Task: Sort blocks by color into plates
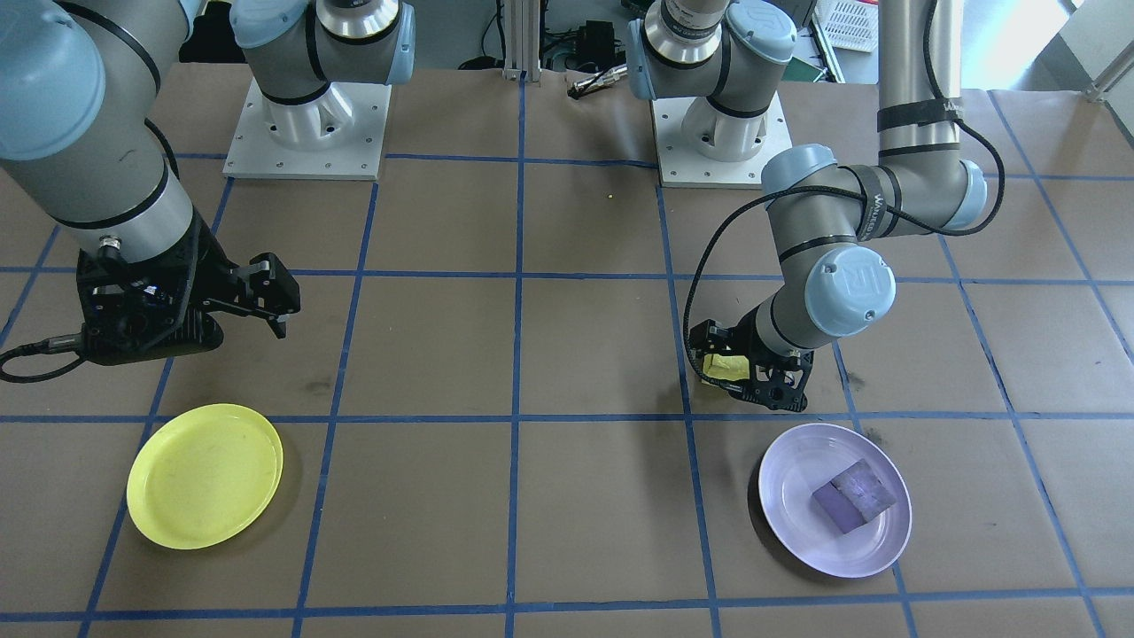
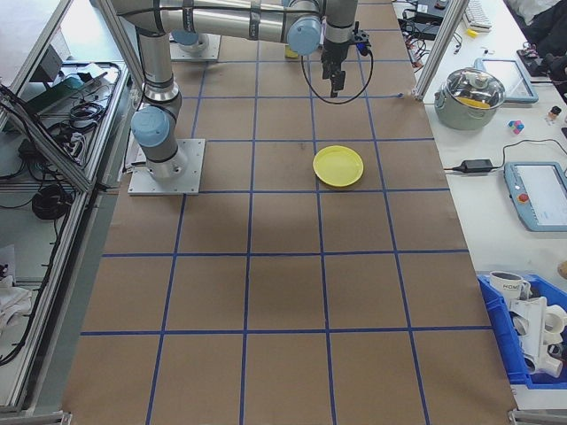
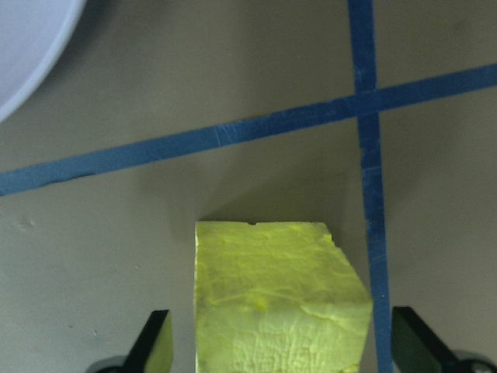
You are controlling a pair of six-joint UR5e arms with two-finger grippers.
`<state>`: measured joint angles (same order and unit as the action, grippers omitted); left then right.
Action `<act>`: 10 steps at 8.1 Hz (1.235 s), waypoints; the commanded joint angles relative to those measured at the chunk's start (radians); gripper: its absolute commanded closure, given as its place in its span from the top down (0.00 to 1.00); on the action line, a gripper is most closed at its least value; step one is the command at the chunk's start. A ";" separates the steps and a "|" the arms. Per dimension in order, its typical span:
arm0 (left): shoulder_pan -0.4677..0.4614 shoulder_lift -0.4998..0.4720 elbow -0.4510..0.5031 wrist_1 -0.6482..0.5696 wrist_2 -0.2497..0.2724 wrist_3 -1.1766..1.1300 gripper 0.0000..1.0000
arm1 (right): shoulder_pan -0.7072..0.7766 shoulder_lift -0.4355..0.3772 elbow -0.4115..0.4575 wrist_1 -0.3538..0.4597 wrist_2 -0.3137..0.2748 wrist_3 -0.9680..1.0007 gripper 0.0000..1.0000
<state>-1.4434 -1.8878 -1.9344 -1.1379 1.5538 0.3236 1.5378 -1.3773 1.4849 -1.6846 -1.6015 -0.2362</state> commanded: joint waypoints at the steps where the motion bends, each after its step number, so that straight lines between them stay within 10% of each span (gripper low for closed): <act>1: 0.000 -0.019 -0.001 0.009 0.017 -0.004 0.99 | 0.001 0.001 0.000 0.000 0.000 0.000 1.00; 2: 0.000 -0.019 -0.001 0.009 0.016 -0.006 0.74 | 0.001 0.001 0.000 -0.001 0.003 0.000 1.00; 3: 0.000 -0.019 0.002 0.009 0.016 -0.003 0.22 | 0.001 0.001 0.000 -0.003 0.003 0.000 1.00; 4: 0.000 -0.019 0.002 0.007 0.019 -0.003 0.05 | 0.001 0.001 0.000 -0.003 0.002 0.000 1.00; 10: -0.176 0.010 0.200 -0.239 -0.044 -0.489 0.00 | 0.001 0.001 0.000 0.002 -0.001 -0.006 1.00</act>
<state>-1.5264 -1.8720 -1.8404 -1.2990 1.5443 0.0140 1.5382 -1.3760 1.4849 -1.6852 -1.5996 -0.2361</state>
